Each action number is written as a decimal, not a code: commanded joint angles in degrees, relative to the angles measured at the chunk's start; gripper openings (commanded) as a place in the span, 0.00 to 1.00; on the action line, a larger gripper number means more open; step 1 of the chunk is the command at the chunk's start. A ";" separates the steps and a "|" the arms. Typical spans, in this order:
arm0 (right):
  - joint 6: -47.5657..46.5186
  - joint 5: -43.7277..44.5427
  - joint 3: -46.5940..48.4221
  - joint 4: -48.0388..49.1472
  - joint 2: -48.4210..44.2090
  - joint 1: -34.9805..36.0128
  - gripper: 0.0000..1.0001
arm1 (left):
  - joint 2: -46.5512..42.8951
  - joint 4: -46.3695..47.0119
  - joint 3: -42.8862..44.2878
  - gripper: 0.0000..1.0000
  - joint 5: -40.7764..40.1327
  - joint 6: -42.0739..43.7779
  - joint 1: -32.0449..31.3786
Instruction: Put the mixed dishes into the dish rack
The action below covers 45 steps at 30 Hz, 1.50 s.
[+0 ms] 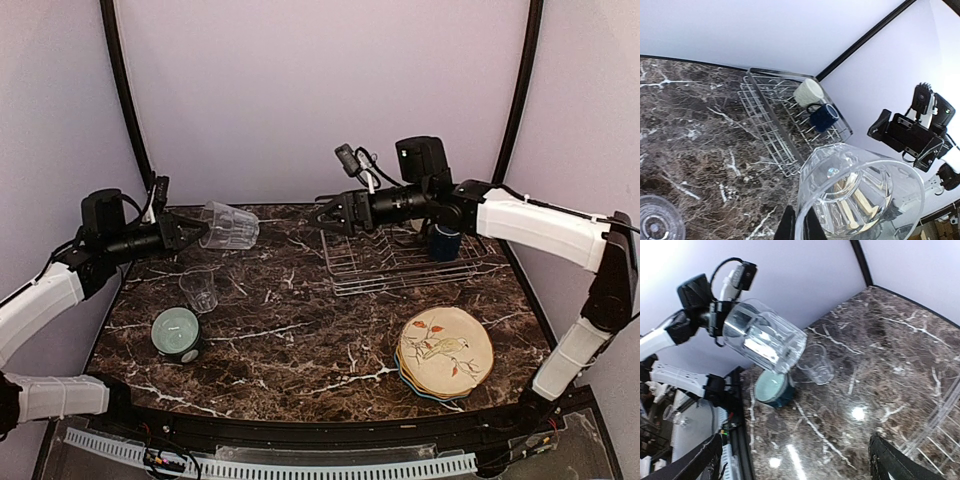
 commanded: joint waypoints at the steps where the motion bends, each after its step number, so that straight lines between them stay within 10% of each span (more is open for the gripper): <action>1: 12.69 -13.74 -2.01 15.81 2.73 0.48 0.99 | -1.32 22.51 -4.05 0.01 6.24 -10.56 -3.43; 29: 33.58 -27.28 -6.05 43.18 10.17 2.40 0.97 | 13.44 52.16 -8.34 0.01 4.24 -20.62 -18.76; 45: 41.57 -30.72 -7.33 54.03 12.75 2.57 0.58 | 16.68 55.28 -9.11 0.01 3.04 -19.49 -19.25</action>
